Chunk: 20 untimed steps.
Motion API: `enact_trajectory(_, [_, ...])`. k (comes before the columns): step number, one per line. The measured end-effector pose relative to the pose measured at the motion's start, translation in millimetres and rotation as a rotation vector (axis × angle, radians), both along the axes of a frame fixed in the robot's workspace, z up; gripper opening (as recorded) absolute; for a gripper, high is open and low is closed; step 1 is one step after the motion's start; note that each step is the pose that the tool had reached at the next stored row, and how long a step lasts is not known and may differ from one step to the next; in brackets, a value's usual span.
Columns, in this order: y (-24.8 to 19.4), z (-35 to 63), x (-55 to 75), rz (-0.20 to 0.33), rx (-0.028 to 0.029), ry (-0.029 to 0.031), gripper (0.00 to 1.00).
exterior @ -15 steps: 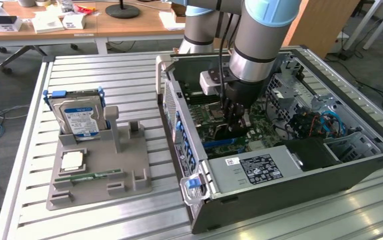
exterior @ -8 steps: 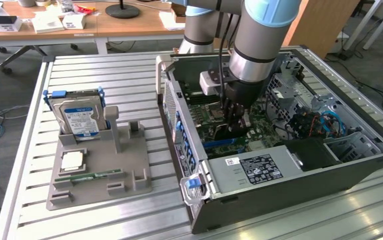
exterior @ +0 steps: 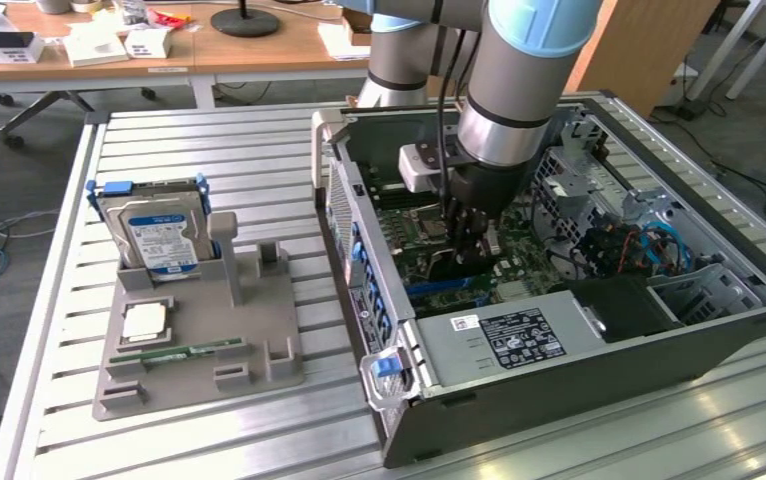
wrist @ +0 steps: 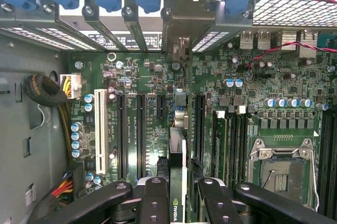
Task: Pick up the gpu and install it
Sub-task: 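Insert the gpu into the slot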
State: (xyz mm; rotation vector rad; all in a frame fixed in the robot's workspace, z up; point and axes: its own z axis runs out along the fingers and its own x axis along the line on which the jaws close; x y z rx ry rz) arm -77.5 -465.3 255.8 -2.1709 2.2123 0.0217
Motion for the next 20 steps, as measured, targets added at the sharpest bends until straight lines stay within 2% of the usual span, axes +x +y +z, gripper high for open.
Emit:
enact_trajectory(7, [0.0, -0.4, -0.3, 0.0, -0.0001, 0.0, 0.26])
enact_trajectory(8, [0.0, -4.1, -13.2, 0.0, 0.0, -0.0009, 0.26])
enact_trajectory(20, [0.0, -4.1, -13.2, 0.0, 0.0, -0.001, 0.26])
